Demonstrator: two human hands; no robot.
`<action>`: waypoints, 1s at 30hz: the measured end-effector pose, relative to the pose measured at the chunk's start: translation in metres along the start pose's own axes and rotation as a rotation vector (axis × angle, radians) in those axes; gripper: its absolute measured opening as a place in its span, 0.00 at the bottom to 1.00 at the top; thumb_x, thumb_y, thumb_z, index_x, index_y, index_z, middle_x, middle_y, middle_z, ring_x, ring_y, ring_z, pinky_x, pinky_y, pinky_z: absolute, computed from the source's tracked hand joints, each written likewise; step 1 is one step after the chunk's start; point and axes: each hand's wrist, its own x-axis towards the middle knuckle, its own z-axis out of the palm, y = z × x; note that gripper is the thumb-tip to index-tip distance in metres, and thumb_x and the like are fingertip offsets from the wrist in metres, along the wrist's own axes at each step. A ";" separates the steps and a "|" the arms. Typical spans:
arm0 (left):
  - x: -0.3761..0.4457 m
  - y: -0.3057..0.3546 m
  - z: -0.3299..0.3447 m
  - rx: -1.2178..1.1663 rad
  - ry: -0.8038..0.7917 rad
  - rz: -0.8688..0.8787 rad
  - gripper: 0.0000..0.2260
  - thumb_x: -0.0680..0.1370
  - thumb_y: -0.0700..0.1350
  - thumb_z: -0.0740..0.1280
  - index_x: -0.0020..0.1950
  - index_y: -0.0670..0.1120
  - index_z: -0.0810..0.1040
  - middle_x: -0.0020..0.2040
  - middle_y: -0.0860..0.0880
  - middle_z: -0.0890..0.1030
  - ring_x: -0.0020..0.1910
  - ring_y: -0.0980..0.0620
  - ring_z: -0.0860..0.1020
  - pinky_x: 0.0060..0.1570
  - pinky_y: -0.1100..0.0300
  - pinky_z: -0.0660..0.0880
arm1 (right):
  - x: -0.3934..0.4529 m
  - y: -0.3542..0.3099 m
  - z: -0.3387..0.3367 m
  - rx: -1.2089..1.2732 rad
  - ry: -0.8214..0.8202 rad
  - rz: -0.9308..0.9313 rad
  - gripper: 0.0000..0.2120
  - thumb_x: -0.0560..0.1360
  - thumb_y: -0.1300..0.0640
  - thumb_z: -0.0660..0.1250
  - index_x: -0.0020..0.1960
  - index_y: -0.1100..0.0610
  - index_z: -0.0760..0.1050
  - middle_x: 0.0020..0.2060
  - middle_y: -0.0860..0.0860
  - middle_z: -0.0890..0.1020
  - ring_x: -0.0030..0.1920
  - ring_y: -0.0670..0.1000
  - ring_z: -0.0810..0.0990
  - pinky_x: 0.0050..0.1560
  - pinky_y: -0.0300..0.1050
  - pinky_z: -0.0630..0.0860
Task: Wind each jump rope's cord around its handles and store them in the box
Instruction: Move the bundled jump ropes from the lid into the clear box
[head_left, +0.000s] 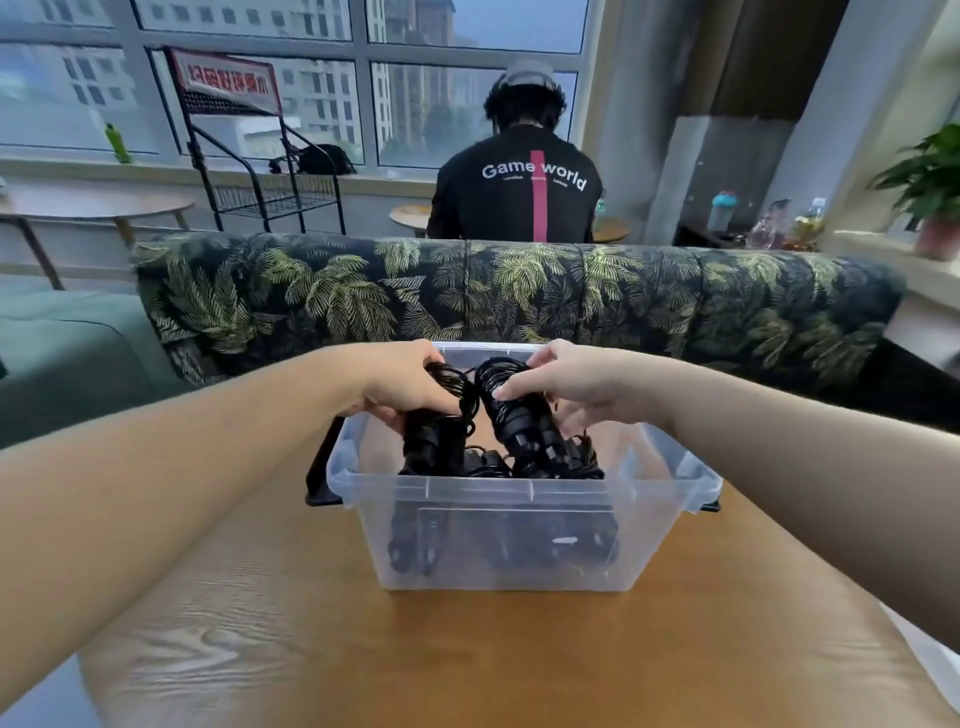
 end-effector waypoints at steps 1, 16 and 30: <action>0.004 -0.004 0.002 0.054 -0.012 -0.007 0.13 0.77 0.41 0.73 0.59 0.44 0.75 0.46 0.46 0.83 0.39 0.53 0.84 0.40 0.57 0.84 | 0.006 0.001 0.005 -0.004 -0.010 0.013 0.25 0.72 0.52 0.78 0.61 0.53 0.67 0.46 0.55 0.81 0.33 0.53 0.83 0.39 0.49 0.83; 0.030 -0.022 0.032 1.039 -0.132 -0.011 0.28 0.79 0.52 0.69 0.75 0.45 0.63 0.69 0.42 0.66 0.61 0.41 0.77 0.58 0.51 0.75 | 0.050 0.031 0.046 -0.259 -0.140 0.116 0.34 0.74 0.46 0.75 0.72 0.52 0.62 0.56 0.55 0.75 0.40 0.55 0.85 0.38 0.43 0.83; 0.004 0.068 0.070 0.797 0.195 0.366 0.13 0.81 0.53 0.63 0.64 0.56 0.78 0.62 0.53 0.81 0.60 0.50 0.77 0.60 0.56 0.73 | -0.046 0.055 -0.049 -0.269 0.093 -0.260 0.09 0.79 0.51 0.69 0.58 0.50 0.79 0.48 0.48 0.85 0.46 0.46 0.85 0.49 0.45 0.84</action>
